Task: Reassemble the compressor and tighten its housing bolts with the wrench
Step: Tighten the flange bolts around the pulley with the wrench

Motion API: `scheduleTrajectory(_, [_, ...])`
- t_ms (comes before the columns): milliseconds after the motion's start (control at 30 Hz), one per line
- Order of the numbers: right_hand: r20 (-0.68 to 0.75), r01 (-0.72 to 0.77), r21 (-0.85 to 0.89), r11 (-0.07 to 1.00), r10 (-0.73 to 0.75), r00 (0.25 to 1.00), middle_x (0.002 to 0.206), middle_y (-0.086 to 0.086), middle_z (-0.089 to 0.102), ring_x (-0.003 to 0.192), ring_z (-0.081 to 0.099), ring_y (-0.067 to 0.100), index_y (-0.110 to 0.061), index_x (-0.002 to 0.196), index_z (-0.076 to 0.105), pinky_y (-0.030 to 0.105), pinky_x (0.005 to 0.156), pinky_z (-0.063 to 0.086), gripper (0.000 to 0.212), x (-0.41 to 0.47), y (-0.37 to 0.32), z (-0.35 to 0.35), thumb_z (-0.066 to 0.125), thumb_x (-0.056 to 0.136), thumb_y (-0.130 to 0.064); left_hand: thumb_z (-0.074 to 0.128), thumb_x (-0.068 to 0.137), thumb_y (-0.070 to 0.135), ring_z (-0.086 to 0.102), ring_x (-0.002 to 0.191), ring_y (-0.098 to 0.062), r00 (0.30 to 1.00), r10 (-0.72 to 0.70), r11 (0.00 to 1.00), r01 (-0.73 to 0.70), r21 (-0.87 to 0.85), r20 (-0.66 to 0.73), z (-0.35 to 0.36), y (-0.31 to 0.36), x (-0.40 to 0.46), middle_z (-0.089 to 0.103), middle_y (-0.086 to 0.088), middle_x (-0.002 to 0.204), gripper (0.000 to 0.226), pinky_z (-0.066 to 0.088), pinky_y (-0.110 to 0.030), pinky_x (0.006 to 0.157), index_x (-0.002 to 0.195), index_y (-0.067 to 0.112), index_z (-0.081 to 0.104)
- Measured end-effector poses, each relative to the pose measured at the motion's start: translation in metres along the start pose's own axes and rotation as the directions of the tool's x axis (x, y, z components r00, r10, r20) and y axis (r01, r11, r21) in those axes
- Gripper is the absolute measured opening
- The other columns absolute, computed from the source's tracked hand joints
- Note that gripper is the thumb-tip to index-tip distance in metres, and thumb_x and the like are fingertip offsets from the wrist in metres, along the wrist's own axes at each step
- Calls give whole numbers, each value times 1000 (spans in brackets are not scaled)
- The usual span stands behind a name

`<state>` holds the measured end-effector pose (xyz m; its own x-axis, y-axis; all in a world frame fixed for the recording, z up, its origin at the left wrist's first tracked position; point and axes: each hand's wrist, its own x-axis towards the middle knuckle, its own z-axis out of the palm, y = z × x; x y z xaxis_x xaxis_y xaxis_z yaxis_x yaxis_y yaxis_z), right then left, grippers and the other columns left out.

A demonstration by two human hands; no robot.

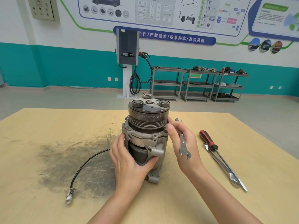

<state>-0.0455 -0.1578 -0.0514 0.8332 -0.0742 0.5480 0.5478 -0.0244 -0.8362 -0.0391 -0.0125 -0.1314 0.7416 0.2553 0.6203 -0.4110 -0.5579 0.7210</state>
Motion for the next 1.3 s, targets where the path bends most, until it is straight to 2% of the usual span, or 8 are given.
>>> scheduleTrajectory(167, [5,-36,51,998,36,999,121,-18,66,120,55,-5,-6,91,64,9,89,45,26,2,2,-1,61,88,-32,87,55,46,24,137,-24,1000,4,1000,-4,-5,-3,0,-1,0,30,-12,148,117,20,-37,112,147,3,29])
scheduleTrajectory(367, [-1,-61,38,997,61,998,129,-9,63,122,55,-3,-9,92,62,15,93,47,26,3,1,-1,68,82,-33,90,56,43,24,137,-22,1000,18,1000,-18,3,-5,1,-2,0,30,-12,148,117,20,-37,112,147,4,28])
scheduleTrajectory(600, [32,-26,1,1000,26,999,128,-14,60,120,53,-10,-7,97,67,5,87,43,15,1,1,-3,59,94,-20,85,55,48,26,135,-25,1000,12,1000,-12,-7,-3,0,-2,-1,31,-12,146,116,19,-34,112,146,4,29])
scheduleTrajectory(700, [23,-58,52,997,57,998,128,-9,63,119,56,-6,-6,91,63,10,88,47,13,2,1,-2,64,91,-19,87,55,45,27,136,-28,1000,5,1000,-5,-1,-1,1,-1,0,32,-14,147,116,20,-36,113,146,2,30])
scheduleTrajectory(833, [-12,-76,70,995,77,997,131,-2,63,121,58,3,-8,89,58,25,97,51,26,4,1,1,71,80,-28,91,55,42,26,137,-28,1000,6,1000,-6,5,1,1,-2,0,32,-13,147,118,23,-41,114,147,3,29])
scheduleTrajectory(967, [-6,-32,-13,999,32,999,128,-4,64,117,59,-1,-10,96,63,20,92,52,27,1,0,0,67,83,-34,90,55,43,26,136,-29,1000,-3,1000,3,5,4,0,-1,0,32,-14,147,117,23,-41,113,147,3,29])
scheduleTrajectory(1100, [29,-21,22,1000,20,999,131,-6,62,120,56,-3,-6,96,64,12,90,47,22,0,1,-2,60,91,-27,83,55,51,25,137,-26,1000,-13,1000,13,-8,11,-1,1,0,31,-13,147,117,21,-39,113,147,3,29])
scheduleTrajectory(1300, [-6,-65,87,994,65,998,129,1,65,120,59,6,-3,89,55,23,94,52,26,2,0,2,71,82,-23,84,55,51,26,136,-28,1000,-8,1000,8,2,5,0,0,0,32,-14,147,117,22,-39,113,146,2,29])
